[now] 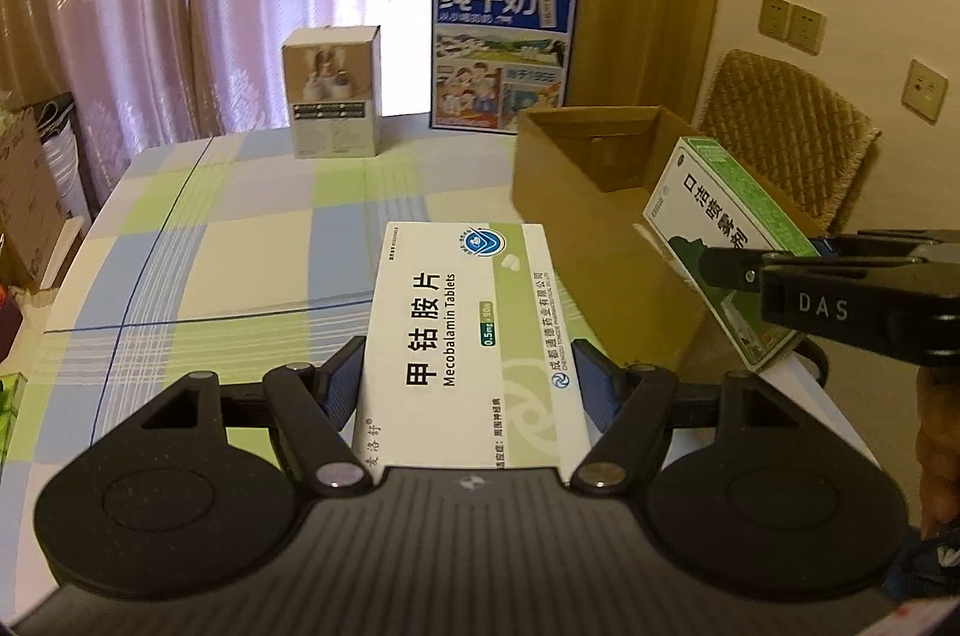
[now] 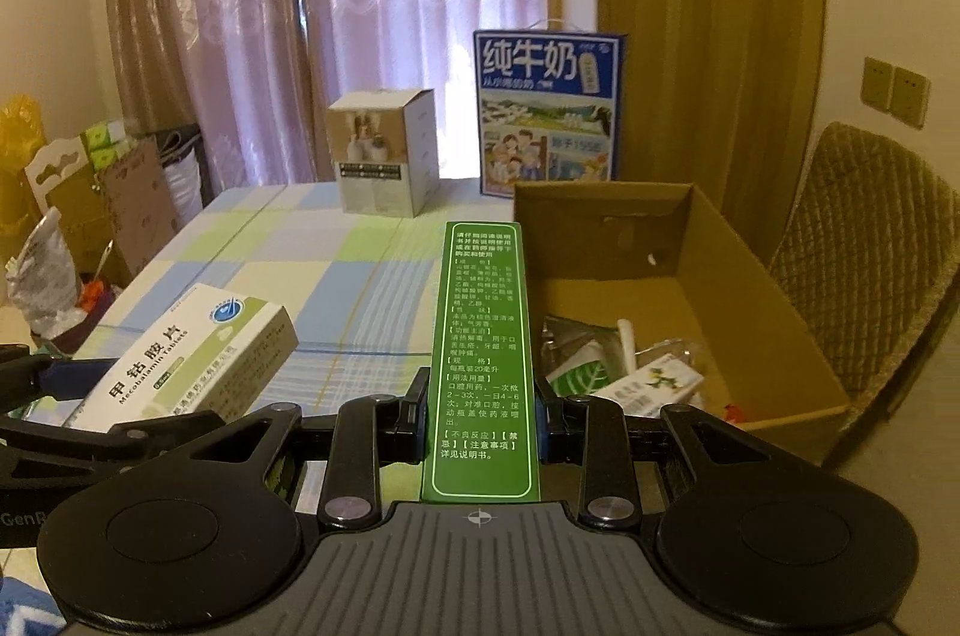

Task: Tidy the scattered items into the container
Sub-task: 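Carry the green box with the right tool while the left tool carries the tablet box to the cardboard box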

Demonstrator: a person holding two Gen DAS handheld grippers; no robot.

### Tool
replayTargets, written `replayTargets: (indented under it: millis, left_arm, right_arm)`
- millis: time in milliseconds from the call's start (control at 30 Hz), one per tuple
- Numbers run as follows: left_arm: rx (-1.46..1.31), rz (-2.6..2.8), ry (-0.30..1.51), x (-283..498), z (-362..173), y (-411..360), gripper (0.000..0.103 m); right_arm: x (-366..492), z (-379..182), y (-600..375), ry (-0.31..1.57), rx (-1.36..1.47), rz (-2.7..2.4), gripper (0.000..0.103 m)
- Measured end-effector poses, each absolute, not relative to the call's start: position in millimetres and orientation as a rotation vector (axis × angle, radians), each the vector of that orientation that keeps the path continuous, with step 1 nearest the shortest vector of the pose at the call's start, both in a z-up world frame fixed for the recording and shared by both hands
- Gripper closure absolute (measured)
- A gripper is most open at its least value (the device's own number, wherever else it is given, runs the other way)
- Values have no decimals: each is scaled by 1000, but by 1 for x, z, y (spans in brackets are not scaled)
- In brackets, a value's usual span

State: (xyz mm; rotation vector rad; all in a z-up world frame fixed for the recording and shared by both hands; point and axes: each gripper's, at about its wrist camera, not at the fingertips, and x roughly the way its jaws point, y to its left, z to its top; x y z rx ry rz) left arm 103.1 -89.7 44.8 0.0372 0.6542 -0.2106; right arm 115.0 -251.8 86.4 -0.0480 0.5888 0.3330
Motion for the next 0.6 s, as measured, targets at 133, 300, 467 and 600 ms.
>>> replayTargets:
  millis: [133,300,467,600]
  left_arm:
    - [49,-227,644,94,51,-98,36]
    - [60,-244,640,87,56,-108,36]
    - [64,-260,639,84,57,-117,36]
    - [65,-280,637,83,60,-127,36]
  right_arm:
    - [107,92,-261,579,-35,321,75]
    - [98,97,-273,574,-19,305,75]
    - [91,100,-288,565,-7,290,75]
    - [85,99,-310,569,-2,250,75]
